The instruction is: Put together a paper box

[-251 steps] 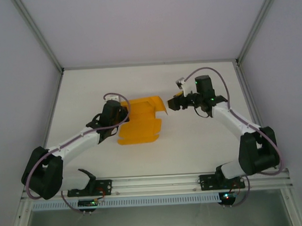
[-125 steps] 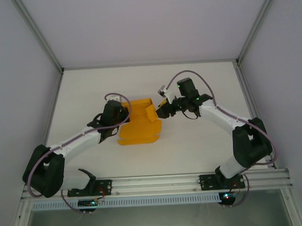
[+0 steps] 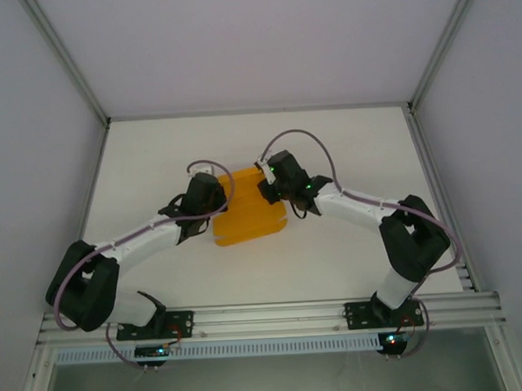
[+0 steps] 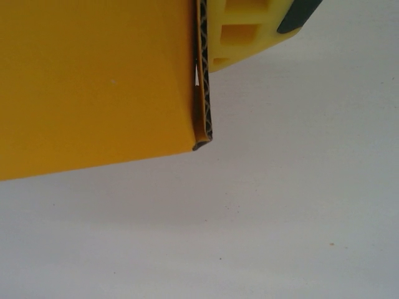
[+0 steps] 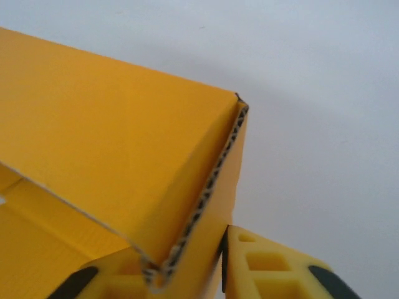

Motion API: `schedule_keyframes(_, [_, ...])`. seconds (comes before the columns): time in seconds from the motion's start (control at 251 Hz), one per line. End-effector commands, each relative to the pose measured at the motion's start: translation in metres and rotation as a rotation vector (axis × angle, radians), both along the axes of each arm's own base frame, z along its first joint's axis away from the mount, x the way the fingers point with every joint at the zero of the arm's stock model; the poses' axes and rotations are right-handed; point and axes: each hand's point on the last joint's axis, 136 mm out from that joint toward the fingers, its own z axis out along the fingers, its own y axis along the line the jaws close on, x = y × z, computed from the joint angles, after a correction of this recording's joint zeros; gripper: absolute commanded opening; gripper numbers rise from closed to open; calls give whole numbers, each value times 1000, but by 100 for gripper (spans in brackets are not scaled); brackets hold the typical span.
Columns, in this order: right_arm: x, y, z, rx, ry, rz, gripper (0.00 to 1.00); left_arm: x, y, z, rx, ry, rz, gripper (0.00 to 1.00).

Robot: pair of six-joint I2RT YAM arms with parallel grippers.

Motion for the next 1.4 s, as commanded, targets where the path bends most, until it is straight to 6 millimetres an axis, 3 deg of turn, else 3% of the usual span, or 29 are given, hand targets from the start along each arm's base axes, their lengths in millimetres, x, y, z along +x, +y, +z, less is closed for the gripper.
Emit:
schedule_keyframes(0.0, [30, -19, 11, -30, -128, -275, 11, 1, -27, 19, -58, -27, -63, 0])
schedule_keyframes(0.136, [39, -43, -1, -139, -146, -454, 0, 2, -26, 18, -66, -8, -20, 0])
schedule_keyframes(0.463, [44, -108, -2, -357, -212, -818, 0, 4, -6, 11, -60, 37, 154, 0])
schedule_keyframes(0.67, [44, -136, 4, -464, -233, -853, 0, 3, 2, 7, -43, 55, 188, 0])
schedule_keyframes(0.746, [45, -133, 3, -439, -233, -813, 6, 3, 1, 7, -43, 56, 179, 0])
schedule_keyframes(0.918, [47, -94, -5, -235, -195, -562, 28, 4, -9, 8, -59, 58, 126, 0])
schedule_keyframes(1.161, [42, -61, 13, -33, -186, -394, 32, 3, -19, 4, -64, 67, 82, 0])
schedule_keyframes(1.397, [43, -42, 4, 65, -105, -269, 32, 2, -23, 8, -81, 57, 61, 0])
